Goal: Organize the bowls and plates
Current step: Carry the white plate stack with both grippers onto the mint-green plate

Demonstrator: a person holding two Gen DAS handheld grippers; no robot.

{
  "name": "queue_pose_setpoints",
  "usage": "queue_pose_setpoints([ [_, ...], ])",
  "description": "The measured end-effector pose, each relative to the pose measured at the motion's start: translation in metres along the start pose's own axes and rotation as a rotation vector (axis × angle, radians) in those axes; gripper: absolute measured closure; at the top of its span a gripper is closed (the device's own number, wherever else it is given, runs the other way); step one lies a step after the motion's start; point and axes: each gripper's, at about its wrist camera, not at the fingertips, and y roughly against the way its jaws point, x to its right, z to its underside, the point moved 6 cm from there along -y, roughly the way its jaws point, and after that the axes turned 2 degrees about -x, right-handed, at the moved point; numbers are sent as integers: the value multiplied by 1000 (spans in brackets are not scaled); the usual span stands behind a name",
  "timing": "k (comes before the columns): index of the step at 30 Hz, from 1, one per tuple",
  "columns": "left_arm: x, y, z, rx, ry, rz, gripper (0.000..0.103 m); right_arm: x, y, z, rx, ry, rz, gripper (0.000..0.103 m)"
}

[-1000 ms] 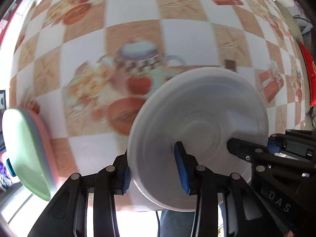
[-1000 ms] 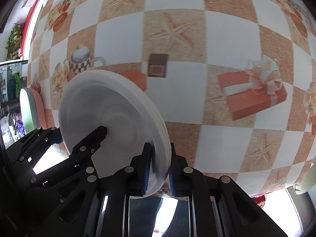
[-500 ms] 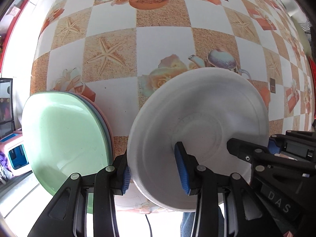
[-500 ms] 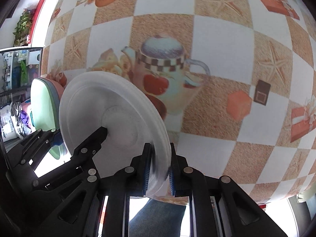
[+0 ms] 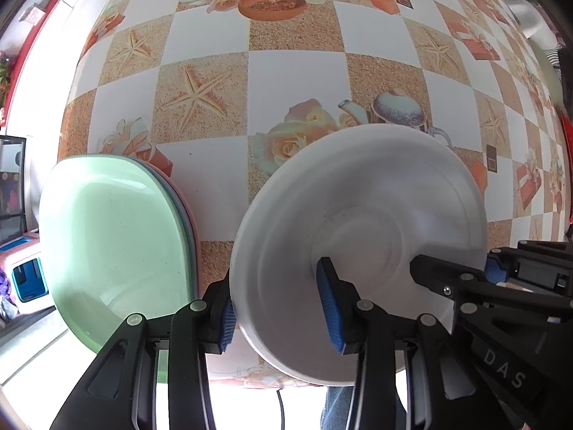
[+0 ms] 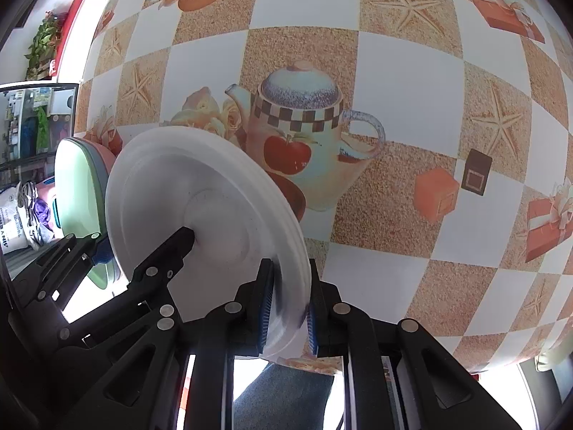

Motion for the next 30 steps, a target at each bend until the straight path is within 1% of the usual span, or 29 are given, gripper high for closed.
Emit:
queue_pose_setpoints([
  [2,13,-1,11,-3,0,3,59,0,-1,2,-5,-2,5,85],
  [10,33,4,33,-9,-3,29,59,17,3,21,-39,-4,10,85],
  [14,36,10,43,-7,7,46,59,21,9,30,-49,-5,24,85],
  [17,32,20,46,17,26,39,59,19,14,30,-47,10,29,85],
  [20,15,37,49,43,64,34,59,9,24,25,-29,36,32,85],
  [21,9,41,41,50,78,33,59,4,27,23,-22,46,31,85],
  [24,-7,55,41,75,122,27,59,-11,38,17,3,73,27,85],
  [30,-42,76,51,123,200,3,59,-48,53,7,34,131,12,85],
])
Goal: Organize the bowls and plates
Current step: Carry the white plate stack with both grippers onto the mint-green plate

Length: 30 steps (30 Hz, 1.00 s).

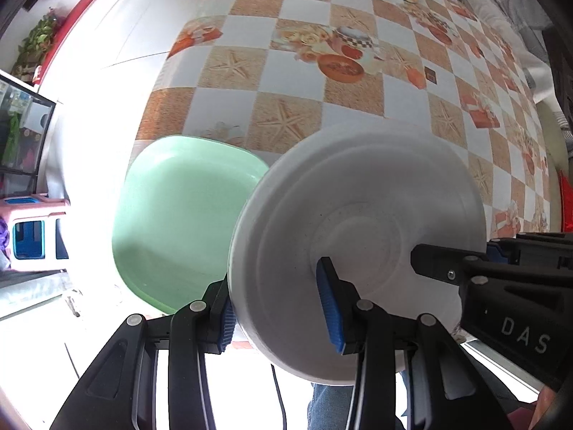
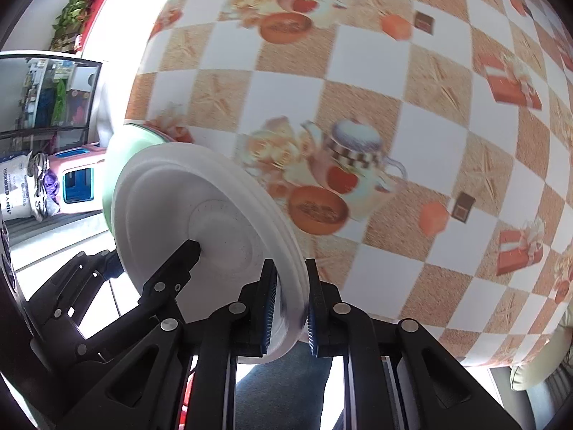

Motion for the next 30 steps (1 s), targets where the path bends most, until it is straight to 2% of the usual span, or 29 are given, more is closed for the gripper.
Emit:
queue_pose_setpoints([
  [3,-28,5,-5,12,51,-15,59,-19,-1,-7,7,43,1,85],
  [5,-32,-1,-16,18,85,-26,59,-31,-4,-10,8,73,2,85],
  [9,-58,-2,-17,13,140,-39,59,-59,-11,-15,1,127,-1,85],
  [15,-82,-14,-19,4,178,-67,59,-87,-27,-23,5,190,17,85],
  [23,-95,-34,-26,-19,196,-61,59,-99,-44,-34,1,204,30,85],
  [26,-98,-34,-25,-8,192,-80,56,-103,-50,-37,1,206,39,85],
  [30,-107,-28,-24,17,210,-113,35,-110,-49,-38,19,229,45,85],
])
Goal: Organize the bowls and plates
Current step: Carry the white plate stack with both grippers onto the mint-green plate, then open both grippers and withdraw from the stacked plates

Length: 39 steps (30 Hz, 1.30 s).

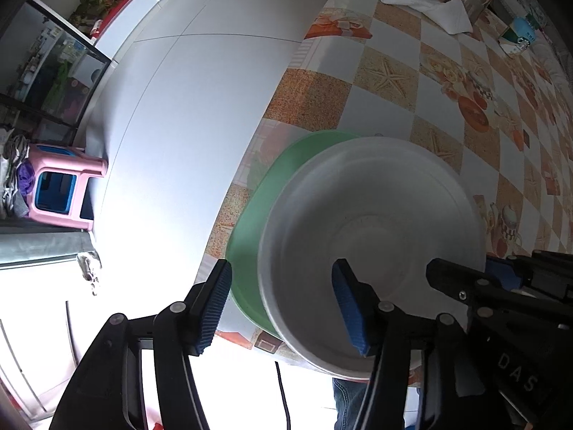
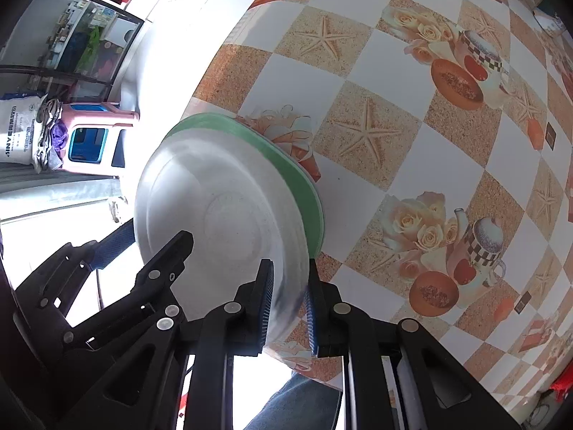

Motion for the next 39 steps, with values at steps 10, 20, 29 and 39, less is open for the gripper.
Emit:
queue_pose_setpoints([
  [10,-7,15,-1,79,9,-35,12,29,28,10,51,-29,14,34],
  [20,-1,18,16,47,-1,-13,0,52,53,24,114,-69,11,1],
  [29,13,38,21,102,-45,-75,0,22,69,29,171,73,110,1],
  [39,10,39,27,101,-46,-70,0,11,73,31,181,109,138,1],
])
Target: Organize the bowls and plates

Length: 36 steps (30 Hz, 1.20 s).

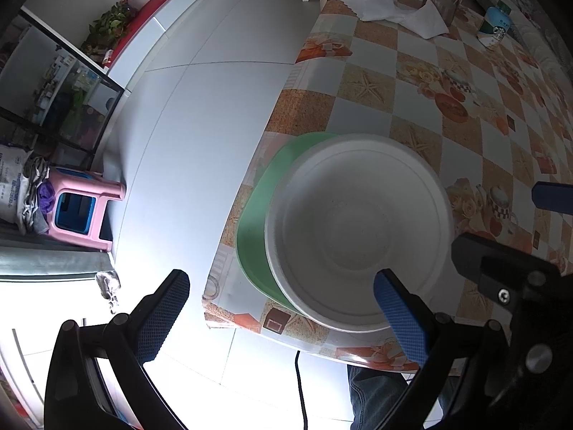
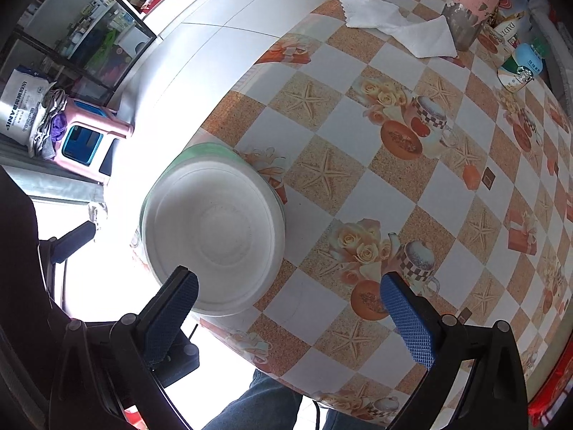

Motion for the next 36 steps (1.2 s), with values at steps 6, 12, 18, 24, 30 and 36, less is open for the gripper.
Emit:
queue_pose_setpoints([
  [6,-3,1,2,-2,14,8,0,-1,1,-1,2,-3,6,1],
  [12,-5,2,2,-3,17,17,0,-2,1,-2,3,-2,9,1],
  [18,-5,2,2,-12,27,24,0,-3,1,-2,-1,8,8,1],
  [24,-3,0,2,-15,24,20,0,-3,0,-2,-5,13,6,1],
  [30,0,1,1,-16,17,21,0,-1,-1,-2,-6,14,6,1],
  [36,1,2,-1,-14,17,22,0,-1,-1,-3,-8,15,7,1],
])
